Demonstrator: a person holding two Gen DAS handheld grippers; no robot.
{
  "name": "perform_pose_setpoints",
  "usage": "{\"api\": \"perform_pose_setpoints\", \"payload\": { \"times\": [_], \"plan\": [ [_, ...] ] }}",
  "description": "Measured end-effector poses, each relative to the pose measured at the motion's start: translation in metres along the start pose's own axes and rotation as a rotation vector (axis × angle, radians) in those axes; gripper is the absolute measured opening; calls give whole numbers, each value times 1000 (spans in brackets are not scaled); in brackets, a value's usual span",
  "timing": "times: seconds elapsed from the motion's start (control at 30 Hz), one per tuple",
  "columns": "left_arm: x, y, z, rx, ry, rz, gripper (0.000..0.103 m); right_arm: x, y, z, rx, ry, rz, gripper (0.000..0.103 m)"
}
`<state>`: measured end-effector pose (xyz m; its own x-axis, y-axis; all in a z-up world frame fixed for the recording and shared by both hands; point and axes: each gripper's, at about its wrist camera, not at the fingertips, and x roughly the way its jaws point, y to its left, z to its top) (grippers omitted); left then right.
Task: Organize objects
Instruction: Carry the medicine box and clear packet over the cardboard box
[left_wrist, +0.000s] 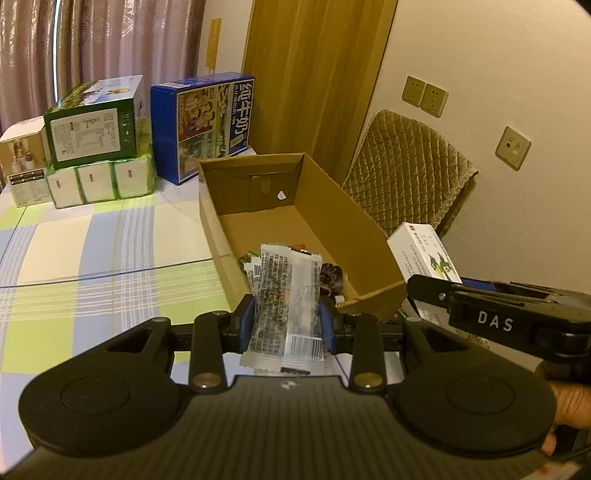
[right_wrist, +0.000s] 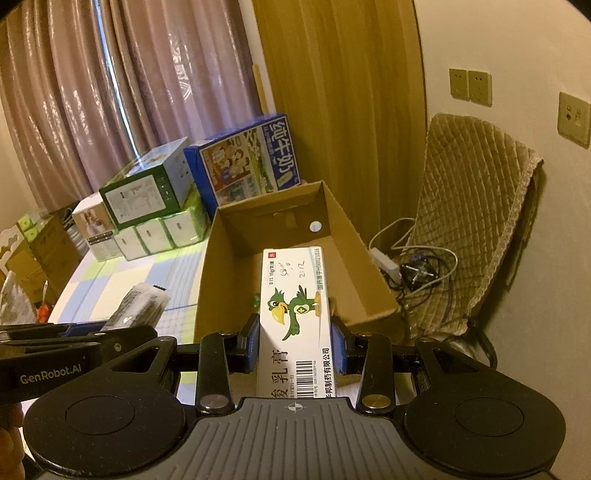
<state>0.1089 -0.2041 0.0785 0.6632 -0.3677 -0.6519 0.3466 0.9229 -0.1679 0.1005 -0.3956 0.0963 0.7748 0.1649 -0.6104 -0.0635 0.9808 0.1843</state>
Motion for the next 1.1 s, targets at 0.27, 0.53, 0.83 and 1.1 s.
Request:
{"api": "perform_pose_setpoints", "payload": {
  "times": [0.27,0.53,0.83,1.1],
  "plan": [
    [15,-6,12,1,7,-15,31,12,-4,18,-8,3,16,35],
    [31,-4,25,3,18,-11,31,27,-5,38,-22,8,32,35],
    [50,-6,39,11,32,-17,31,49,-6,58,-46,27,39,35],
    [72,3,66,18,36,-19,31,72,-12,79,-51,50,36,35]
  ]
}}
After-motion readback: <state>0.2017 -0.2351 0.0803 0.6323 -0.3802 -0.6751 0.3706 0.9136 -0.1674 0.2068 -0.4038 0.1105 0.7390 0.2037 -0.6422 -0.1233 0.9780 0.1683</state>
